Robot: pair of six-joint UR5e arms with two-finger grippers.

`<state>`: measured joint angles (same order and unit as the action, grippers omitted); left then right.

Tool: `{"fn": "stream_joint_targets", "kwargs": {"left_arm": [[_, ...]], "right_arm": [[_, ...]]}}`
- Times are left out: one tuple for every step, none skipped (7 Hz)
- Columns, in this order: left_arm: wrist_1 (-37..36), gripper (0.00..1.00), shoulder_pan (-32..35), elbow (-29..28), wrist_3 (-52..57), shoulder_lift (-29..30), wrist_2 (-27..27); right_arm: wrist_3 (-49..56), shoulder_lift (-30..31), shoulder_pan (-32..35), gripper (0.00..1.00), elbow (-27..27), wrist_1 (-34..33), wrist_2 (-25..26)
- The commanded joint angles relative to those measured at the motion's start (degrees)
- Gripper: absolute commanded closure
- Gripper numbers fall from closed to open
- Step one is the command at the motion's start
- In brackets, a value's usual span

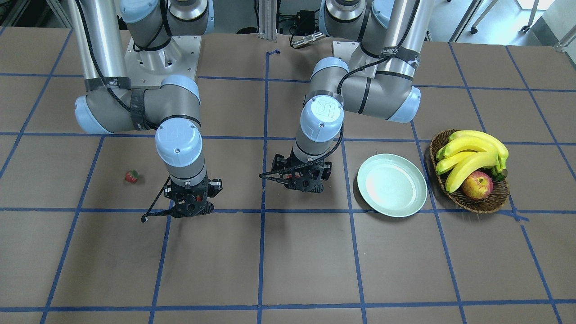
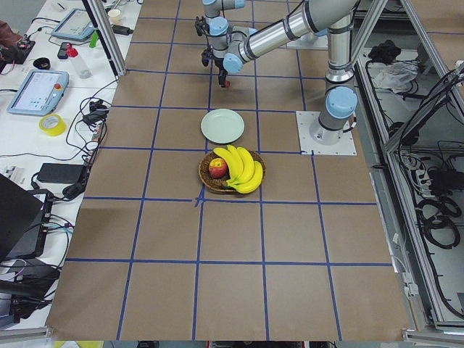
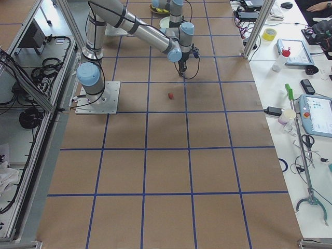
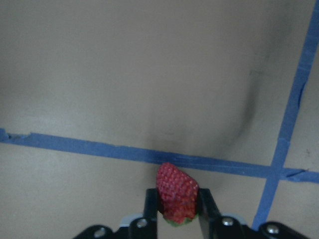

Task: Collect all strawberries into plate
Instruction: 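Grasp placed strawberry with left gripper while right gripper grasps second strawberry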

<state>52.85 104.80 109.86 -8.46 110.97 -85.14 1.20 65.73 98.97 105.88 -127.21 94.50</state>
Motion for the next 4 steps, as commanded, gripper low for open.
{"fn": "stream_joint_targets", "kwargs": {"left_arm": [[-0.1,0.05,0.4,0.3,0.2,1.6,0.3],[-1.0,0.10,0.5,0.3,0.6,2.0,0.1],[-2.3,0.18,0.9,0.3,0.5,2.0,0.2],[-2.1,0.24,1.0,0.4,0.6,2.1,0.0]], "right_arm": [[-0.8,0.6,0.0,1.00,-0.7,0.1,-0.2],[-1.2,0.9,0.0,1.00,-1.6,0.2,-0.8],[-4.2,1.4,0.1,1.00,-2.4,1.1,-1.8],[-5.7,1.9,0.1,1.00,-2.5,1.9,-5.3]]}}
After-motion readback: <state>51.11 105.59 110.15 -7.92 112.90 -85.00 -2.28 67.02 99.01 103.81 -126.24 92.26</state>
